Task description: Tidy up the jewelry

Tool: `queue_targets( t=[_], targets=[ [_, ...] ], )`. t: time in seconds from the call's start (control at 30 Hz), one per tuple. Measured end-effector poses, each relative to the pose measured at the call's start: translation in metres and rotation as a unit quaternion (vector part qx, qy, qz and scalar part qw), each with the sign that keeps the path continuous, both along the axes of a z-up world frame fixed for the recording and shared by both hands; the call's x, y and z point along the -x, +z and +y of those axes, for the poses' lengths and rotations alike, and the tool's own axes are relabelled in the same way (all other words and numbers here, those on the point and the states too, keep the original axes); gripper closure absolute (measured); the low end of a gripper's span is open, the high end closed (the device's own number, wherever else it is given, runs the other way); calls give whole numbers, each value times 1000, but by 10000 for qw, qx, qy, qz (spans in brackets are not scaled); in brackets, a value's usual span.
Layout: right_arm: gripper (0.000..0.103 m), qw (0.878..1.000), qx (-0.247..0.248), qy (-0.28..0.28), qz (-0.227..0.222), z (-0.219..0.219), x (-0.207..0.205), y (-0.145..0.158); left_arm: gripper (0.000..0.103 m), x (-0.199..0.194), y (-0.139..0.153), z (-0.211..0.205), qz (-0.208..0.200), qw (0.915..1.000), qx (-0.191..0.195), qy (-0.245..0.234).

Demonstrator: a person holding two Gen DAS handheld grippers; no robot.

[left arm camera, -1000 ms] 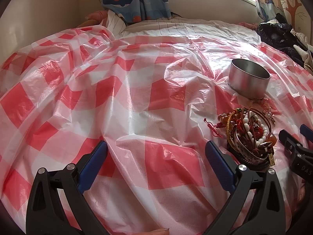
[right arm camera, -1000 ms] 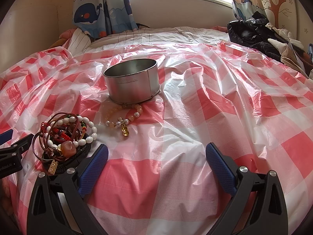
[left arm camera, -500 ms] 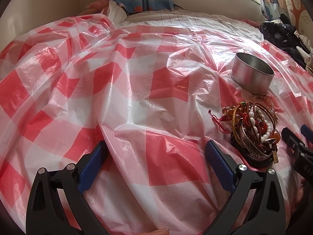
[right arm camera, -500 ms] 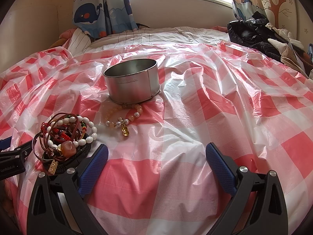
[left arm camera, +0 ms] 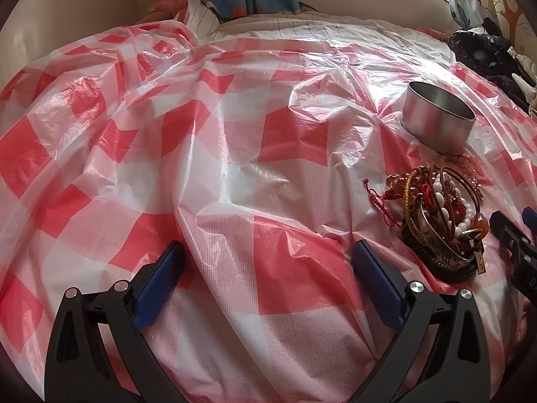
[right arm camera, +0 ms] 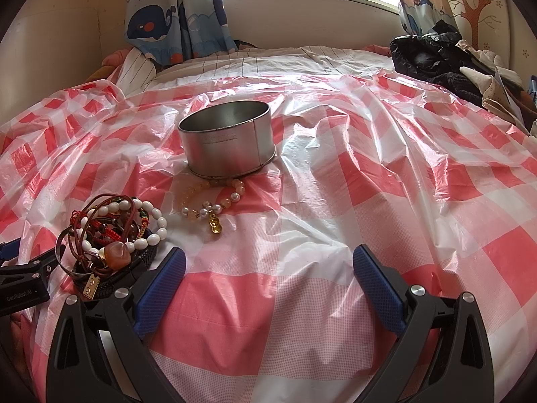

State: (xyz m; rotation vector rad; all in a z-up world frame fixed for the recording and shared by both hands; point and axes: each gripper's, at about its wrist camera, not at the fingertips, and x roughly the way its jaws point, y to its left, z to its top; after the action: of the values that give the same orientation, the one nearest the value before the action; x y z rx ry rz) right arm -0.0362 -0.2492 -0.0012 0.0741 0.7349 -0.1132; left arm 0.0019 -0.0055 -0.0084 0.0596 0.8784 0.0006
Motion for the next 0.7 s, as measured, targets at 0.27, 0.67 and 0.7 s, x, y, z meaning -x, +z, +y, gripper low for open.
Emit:
queue_targets(
  t=[0.27,0.67,0.7],
  targets=[
    [8,10000,1,0,1,0,0,0,7,1,0,0,-55,10000,1,1],
    [8,10000,4,2,2,0,0,0,7,4,2,1,-85,10000,18,-12],
    [8,10000,3,2,1,0,0,0,7,4,3,1,-86,10000,16,-12]
  ],
)
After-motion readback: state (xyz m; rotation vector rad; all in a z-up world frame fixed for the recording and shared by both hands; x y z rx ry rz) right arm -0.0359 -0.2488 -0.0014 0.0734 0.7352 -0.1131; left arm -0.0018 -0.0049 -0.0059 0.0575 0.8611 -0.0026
